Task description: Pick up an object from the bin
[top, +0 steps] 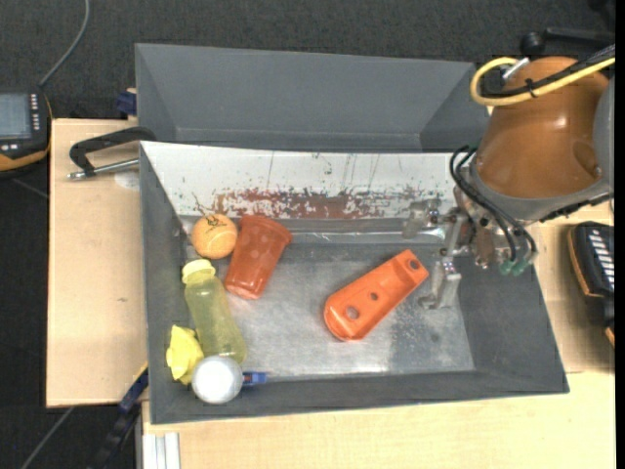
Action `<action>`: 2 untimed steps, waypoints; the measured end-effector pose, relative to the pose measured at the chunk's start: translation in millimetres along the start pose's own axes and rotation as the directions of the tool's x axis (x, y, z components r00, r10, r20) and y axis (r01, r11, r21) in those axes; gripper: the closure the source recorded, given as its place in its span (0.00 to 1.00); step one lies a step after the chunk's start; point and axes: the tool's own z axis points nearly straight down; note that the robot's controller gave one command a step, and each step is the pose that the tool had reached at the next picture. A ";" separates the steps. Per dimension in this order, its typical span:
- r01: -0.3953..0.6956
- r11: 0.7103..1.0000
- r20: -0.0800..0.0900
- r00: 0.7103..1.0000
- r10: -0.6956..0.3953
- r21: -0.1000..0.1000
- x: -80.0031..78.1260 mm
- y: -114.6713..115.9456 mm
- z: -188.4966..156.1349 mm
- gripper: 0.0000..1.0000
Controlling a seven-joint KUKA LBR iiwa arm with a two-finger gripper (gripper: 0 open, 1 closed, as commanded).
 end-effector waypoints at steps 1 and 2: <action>0.079 0.997 -0.015 0.997 -0.079 -0.010 -31.6 25.8 59.5 0.00; 0.183 0.983 -0.007 0.983 -0.183 -0.005 -19.7 30.9 79.0 0.00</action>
Offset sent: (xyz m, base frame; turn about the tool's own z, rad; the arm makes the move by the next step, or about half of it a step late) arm -0.0020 0.0353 -0.0892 -0.2566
